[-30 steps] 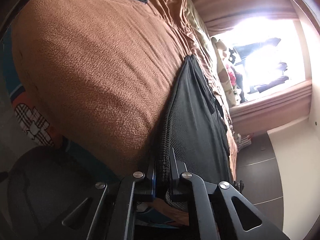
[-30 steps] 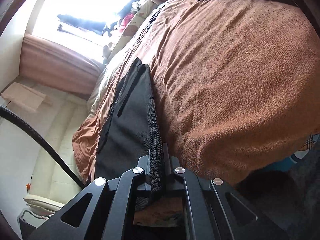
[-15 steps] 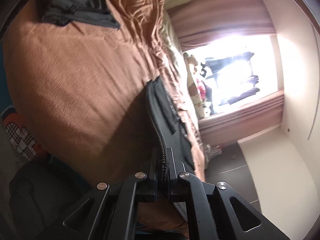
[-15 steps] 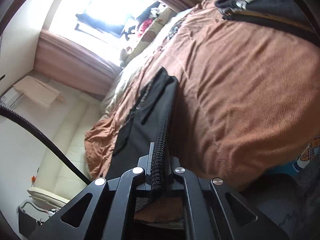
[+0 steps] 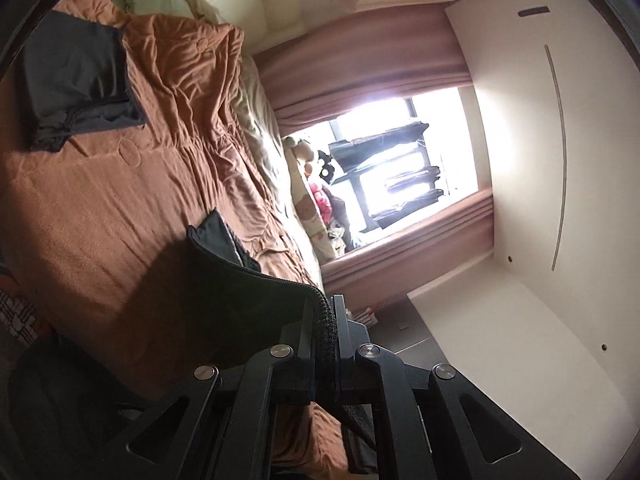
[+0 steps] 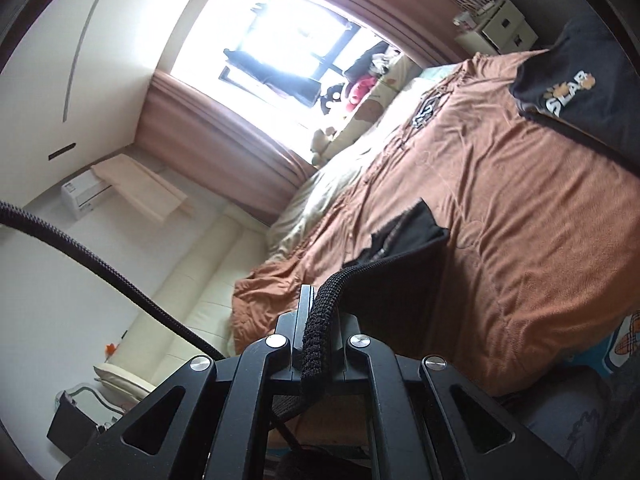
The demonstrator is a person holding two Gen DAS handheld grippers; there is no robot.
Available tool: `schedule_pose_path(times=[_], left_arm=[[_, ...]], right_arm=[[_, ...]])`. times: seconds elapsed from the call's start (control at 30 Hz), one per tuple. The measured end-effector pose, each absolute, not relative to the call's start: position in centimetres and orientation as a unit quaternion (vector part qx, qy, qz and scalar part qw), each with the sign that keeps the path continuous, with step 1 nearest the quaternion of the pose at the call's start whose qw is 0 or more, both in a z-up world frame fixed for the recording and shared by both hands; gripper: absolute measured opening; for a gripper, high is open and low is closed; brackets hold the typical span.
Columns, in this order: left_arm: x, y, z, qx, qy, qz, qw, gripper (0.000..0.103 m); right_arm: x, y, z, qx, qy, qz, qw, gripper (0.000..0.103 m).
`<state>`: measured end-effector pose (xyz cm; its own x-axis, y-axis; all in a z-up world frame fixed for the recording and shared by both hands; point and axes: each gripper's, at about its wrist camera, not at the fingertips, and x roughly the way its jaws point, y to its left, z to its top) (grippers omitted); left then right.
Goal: Fold small clothes
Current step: 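Lift the hem with both grippers and fold it toward the collar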
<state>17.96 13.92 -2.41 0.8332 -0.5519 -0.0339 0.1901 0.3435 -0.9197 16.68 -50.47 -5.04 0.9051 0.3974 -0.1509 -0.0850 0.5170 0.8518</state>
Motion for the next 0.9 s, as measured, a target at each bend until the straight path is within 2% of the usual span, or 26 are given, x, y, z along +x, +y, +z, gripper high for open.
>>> schedule_pose_path(times=[0.5, 0.9], left_arm=[[9.1, 14.9, -3.4, -0.511, 0.174, -0.255, 0.803, 0.005], [9.9, 14.1, -3.2, -0.504, 0.187, -0.261, 0.802, 0.005]], right_arm=[[8.3, -50.5, -6.4, 0.452, 0.188, 0.151, 0.859, 0.000], [7.8, -50.9, -7.2, 0.459, 0.208, 0.143, 0.852, 0.000]])
